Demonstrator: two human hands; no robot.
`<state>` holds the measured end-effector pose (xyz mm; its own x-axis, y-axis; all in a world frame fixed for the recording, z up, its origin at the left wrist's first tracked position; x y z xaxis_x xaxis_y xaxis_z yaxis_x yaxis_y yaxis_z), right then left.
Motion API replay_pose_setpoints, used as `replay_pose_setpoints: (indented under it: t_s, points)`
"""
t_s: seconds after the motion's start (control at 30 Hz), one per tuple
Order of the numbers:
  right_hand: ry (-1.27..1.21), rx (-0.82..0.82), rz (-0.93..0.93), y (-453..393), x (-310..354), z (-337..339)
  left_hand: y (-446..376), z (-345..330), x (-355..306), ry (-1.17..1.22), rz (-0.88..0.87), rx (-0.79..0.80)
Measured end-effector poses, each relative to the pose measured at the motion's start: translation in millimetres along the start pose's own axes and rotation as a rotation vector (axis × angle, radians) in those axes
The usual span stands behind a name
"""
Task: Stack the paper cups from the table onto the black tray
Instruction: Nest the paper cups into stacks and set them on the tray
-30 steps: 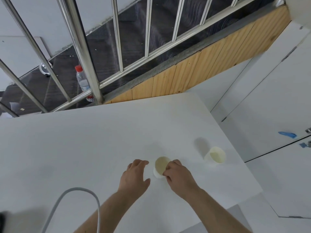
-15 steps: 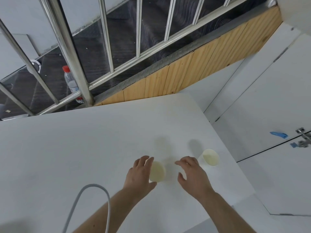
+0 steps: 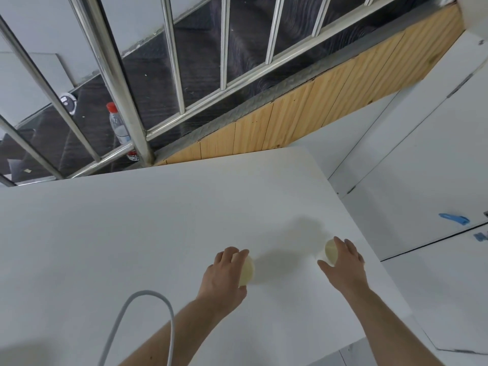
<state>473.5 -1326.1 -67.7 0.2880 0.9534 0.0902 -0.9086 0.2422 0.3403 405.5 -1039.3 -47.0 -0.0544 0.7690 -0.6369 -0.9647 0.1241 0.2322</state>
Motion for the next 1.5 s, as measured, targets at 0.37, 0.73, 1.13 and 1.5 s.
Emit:
replay_pose_setpoints:
  t_s: [0.37, 0.73, 1.13, 1.5]
  points:
    - [0.027, -0.065, 0.298, 43, 83, 7, 12, 29, -1, 0.072, 0.013, -0.102]
    - [0.022, -0.181, 0.447, 111, 150, 19, 39, 56, 8, 0.112, -0.051, -0.154]
    - [0.036, -0.209, 0.522, 190, 171, 12, 115, 78, 33, 0.095, -0.024, -0.237]
    - [0.009, -0.165, 0.676, 291, 184, -16, 240, 79, 56, 0.084, 0.058, -0.343]
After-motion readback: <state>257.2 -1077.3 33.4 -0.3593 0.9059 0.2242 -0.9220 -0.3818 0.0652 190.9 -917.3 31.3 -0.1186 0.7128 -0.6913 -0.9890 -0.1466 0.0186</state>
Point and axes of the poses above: each hand's wrist, its own y-axis away from the middle knuckle, its own z-axis out of the back of the hand, x = y × z, the point moved 8 cm from there along -y, towards the middle knuckle, and after that the axes turned 13 degrees about y, right-handed, at the moved point
